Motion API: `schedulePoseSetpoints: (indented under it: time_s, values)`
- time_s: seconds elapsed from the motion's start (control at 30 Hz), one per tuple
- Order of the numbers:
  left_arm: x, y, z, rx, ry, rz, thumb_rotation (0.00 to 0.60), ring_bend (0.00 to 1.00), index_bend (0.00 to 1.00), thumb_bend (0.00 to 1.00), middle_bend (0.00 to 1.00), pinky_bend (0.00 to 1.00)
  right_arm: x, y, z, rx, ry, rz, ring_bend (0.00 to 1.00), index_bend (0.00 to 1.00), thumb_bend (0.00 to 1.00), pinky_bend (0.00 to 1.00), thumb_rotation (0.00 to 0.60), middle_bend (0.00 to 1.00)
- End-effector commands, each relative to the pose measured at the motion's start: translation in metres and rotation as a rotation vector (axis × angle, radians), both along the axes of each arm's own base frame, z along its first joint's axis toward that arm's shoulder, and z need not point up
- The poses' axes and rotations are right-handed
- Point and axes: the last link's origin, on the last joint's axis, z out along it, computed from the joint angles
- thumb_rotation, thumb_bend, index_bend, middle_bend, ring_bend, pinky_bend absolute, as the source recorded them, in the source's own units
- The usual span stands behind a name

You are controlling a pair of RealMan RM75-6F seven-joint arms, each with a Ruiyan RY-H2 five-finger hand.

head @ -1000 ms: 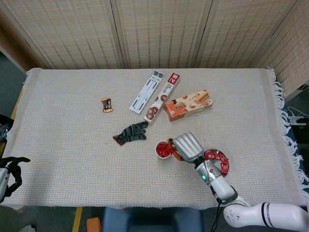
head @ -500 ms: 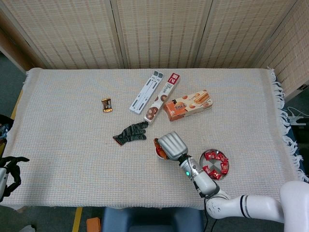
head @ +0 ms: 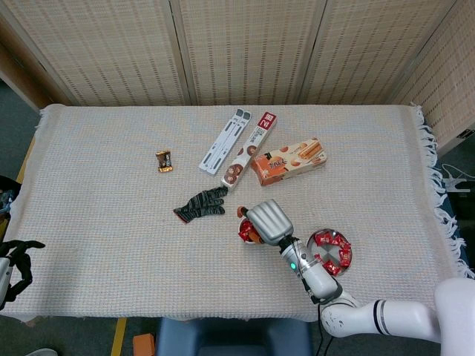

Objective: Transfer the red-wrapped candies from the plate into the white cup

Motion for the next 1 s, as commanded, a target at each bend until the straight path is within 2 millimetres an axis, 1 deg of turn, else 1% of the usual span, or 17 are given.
schedulePoseSetpoints:
  time_s: [0.03,0.23,0.33,0.47,0.7,1.0]
  values:
    - [0.0,0.0,0.0,0.001,-0.001,0.0,0.6,0.27,0.34,0.42,0.25,0.28,-0.015,0.007,0.01,-0.018,0.042,-0.01,0.81,0.37,0.15,1.0,0.6,0.82]
    - [0.0,0.0,-0.001,-0.004,0.002,0.003,0.6,0.27,0.35,0.42,0.25,0.28,-0.057,0.023,0.034,-0.027,0.124,-0.064,0.81,0.39,0.15,1.0,0.6,0.82]
    - [0.0,0.0,-0.001,0.0,0.009,0.001,0.6,0.27,0.35,0.42,0.25,0.28,-0.079,0.028,0.044,-0.017,0.178,-0.111,0.81,0.43,0.15,1.0,0.6,0.82]
    - [0.0,0.0,-0.002,-0.004,0.012,0.007,0.6,0.27,0.35,0.42,0.25,0.28,-0.101,0.029,0.052,-0.014,0.228,-0.175,0.81,0.44,0.15,1.0,0.6,0.82]
    - [0.0,0.0,-0.002,0.0,0.014,0.005,0.6,0.27,0.35,0.42,0.26,0.28,-0.133,0.027,0.051,-0.014,0.287,-0.247,0.81,0.5,0.15,1.0,0.6,0.82]
    - [0.0,0.0,0.0,0.005,0.005,0.004,0.6,0.27,0.35,0.42,0.26,0.28,-0.162,0.024,0.042,0.001,0.356,-0.318,0.81,0.51,0.15,1.0,0.6,0.82]
